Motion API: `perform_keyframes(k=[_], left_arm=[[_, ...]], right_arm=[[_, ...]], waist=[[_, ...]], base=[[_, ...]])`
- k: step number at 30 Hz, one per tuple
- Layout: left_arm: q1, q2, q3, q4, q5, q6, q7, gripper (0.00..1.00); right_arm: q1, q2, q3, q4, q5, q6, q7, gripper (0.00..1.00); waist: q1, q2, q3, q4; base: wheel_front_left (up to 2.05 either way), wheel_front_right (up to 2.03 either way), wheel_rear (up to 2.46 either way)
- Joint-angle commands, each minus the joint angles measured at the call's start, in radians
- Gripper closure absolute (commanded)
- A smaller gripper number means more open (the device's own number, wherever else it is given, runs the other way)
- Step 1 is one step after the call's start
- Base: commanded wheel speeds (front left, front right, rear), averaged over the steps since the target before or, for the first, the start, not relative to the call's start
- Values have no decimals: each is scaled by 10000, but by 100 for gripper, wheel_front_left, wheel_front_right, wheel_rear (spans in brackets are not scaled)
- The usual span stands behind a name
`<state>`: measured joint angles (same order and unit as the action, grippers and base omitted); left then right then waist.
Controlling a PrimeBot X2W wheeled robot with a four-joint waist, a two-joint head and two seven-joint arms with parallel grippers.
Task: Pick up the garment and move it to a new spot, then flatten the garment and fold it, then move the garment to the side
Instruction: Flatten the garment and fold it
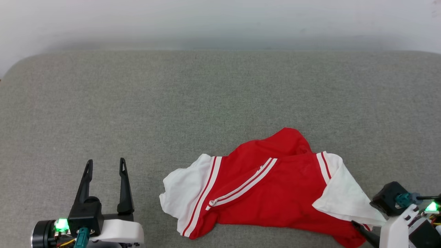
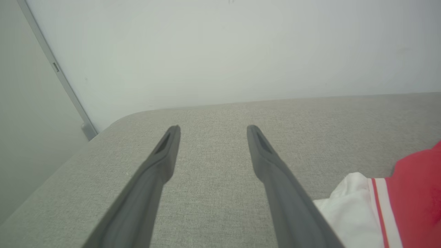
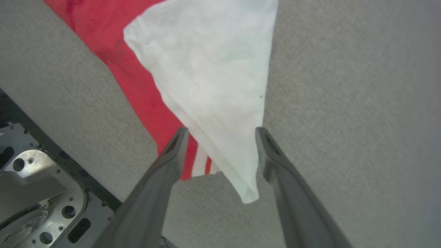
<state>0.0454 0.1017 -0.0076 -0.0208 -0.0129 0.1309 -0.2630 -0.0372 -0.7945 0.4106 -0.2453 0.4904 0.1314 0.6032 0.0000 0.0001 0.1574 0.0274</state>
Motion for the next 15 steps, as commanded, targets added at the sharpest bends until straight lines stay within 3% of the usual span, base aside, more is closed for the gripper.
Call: perform_keyframes(k=[1,15], left_arm=[[-182,-17,-34,6,4,-12,-25,0],[-751,-51,-132,143,-36,-34,-25,0]], right_arm=[[-96,57,122,189,59,-14,-83,0],[-1702,617,2397,4053,-124,-21,-956,0]], waist=[[0,-1,202,124],[0,-1,992,706]], base=[[0,0,0],[0,0,0]])
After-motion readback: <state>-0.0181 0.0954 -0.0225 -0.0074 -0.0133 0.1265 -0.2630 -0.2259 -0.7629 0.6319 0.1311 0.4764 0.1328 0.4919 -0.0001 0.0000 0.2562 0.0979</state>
